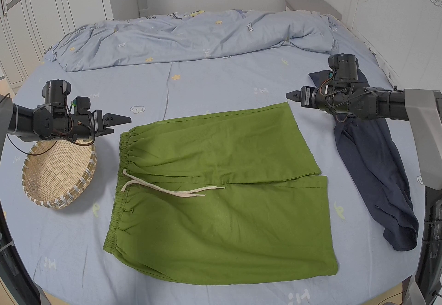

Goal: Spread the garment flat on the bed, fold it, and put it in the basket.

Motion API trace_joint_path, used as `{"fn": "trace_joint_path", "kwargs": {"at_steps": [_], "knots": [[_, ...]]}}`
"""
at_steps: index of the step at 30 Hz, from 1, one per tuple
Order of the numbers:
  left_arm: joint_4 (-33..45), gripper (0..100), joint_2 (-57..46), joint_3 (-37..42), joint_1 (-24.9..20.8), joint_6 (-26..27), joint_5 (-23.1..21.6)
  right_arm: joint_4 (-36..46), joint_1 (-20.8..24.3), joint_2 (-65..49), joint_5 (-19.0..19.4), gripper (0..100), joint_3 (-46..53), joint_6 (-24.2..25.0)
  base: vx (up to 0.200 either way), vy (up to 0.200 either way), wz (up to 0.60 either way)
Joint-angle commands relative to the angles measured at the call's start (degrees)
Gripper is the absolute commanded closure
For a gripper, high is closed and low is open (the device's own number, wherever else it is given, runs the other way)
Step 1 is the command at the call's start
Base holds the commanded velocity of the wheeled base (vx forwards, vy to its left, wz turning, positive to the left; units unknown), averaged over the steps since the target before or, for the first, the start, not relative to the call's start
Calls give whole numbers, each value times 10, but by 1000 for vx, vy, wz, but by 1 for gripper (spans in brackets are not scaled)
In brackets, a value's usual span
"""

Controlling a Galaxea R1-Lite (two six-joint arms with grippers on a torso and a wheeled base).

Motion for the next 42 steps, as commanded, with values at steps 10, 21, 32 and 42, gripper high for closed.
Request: {"fn": "trace_joint_path", "kwargs": {"at_steps": [10,21,32,42], "knots": [[0,0,-231,331,45,-43,-87,57,-36,-235,109,0,321,132,0,0,0],[-1,0,-333,539,87,-31,-207,-4,-13,-364,141,0,558,144,0,0,0],[-32,0,-219,591,94,63,-96,-43,-5,-426,141,0,624,143,0,0,0],[-77,0,-141,589,111,64,-93,-43,-5,-436,141,0,636,144,0,0,0]]}}
